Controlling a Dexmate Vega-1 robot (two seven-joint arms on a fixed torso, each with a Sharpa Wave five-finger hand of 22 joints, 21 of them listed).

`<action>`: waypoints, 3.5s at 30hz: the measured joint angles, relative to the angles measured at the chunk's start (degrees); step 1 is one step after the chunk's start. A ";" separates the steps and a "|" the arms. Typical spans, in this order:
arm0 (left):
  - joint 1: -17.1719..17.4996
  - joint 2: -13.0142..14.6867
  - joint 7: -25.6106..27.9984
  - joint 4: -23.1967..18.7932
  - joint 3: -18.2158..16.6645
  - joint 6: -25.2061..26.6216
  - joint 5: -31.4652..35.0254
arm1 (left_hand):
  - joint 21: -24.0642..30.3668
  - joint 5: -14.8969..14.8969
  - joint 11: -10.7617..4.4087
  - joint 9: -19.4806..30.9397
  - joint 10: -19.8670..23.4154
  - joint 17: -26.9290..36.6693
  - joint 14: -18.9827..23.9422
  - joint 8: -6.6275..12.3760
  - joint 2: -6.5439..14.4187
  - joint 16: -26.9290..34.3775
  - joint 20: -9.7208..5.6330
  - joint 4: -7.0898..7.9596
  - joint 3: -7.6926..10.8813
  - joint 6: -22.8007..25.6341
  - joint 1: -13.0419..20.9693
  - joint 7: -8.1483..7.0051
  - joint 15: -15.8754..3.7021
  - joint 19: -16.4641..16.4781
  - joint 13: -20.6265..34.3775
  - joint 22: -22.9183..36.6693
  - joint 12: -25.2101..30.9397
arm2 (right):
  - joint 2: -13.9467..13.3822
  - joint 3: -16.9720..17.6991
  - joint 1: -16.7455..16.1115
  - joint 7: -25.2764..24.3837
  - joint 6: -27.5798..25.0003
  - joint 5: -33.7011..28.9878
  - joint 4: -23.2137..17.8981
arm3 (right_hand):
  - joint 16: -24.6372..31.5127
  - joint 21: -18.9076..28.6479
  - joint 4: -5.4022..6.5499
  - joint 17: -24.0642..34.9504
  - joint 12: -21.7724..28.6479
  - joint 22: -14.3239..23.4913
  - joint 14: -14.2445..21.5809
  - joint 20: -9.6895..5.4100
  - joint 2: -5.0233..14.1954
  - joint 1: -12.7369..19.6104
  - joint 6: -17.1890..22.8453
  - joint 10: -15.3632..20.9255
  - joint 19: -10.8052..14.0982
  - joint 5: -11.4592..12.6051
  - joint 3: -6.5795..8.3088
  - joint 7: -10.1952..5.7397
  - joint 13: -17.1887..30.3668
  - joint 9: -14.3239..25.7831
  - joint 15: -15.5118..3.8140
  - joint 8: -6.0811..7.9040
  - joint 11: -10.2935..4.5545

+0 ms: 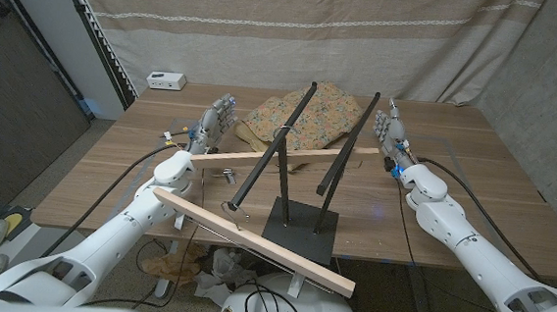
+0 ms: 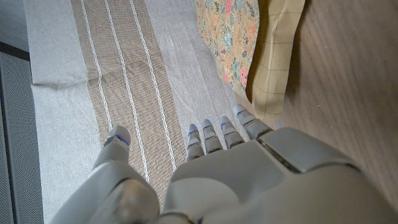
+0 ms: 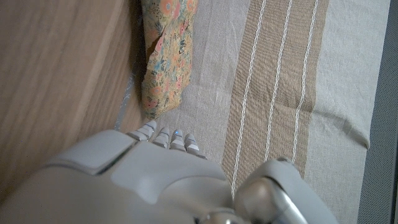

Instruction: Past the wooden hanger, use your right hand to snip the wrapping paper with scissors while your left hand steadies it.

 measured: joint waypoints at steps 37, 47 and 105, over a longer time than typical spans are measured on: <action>5.14 7.48 6.96 -11.16 -1.00 7.71 4.27 | 0.44 0.38 -1.23 0.26 5.55 -0.02 2.89 0.78 -0.83 0.45 -0.01 0.04 -0.45 4.22 2.34 2.79 -0.17 2.66 -0.01 -0.02 1.33 | -0.76 -2.33 -0.54 -1.33 -4.26 -1.74 -4.69 | 0.00 0.01 -0.24 -0.02 0.00 0.25 0.01 -0.31 0.00 -0.01 0.01 0.02 -0.31 0.22 -0.71 0.00 -0.01 -0.01 0.00 0.00 0.00; 5.95 11.24 12.63 -15.77 -1.47 13.44 8.28 | 0.44 0.38 -1.78 0.25 8.40 -0.02 3.60 0.38 -1.36 0.44 -0.01 -0.03 -0.86 4.53 2.87 1.86 -0.28 2.66 0.27 -0.02 2.06 | -0.59 -2.72 -1.48 -5.69 -6.11 -3.41 -7.91 | 0.00 0.01 -0.24 -0.02 0.00 0.24 0.01 0.00 0.00 -0.01 0.01 0.02 -0.62 0.21 -0.71 0.00 -0.01 -0.01 0.00 0.00 0.00; 6.69 21.03 31.51 -36.67 -0.46 48.14 33.39 | 0.21 2.69 -6.34 1.86 13.11 0.52 10.44 2.28 -2.72 1.28 -0.08 -0.51 -3.05 7.52 16.42 -4.77 -0.20 4.00 2.20 0.10 2.99 | 1.85 -3.94 -1.00 -7.93 -5.71 -4.68 -9.13 | 0.00 0.01 -1.07 -0.03 0.00 0.23 0.01 0.21 0.60 1.65 0.01 0.76 -0.39 1.06 -1.20 0.00 -0.03 -0.02 0.00 0.00 -0.30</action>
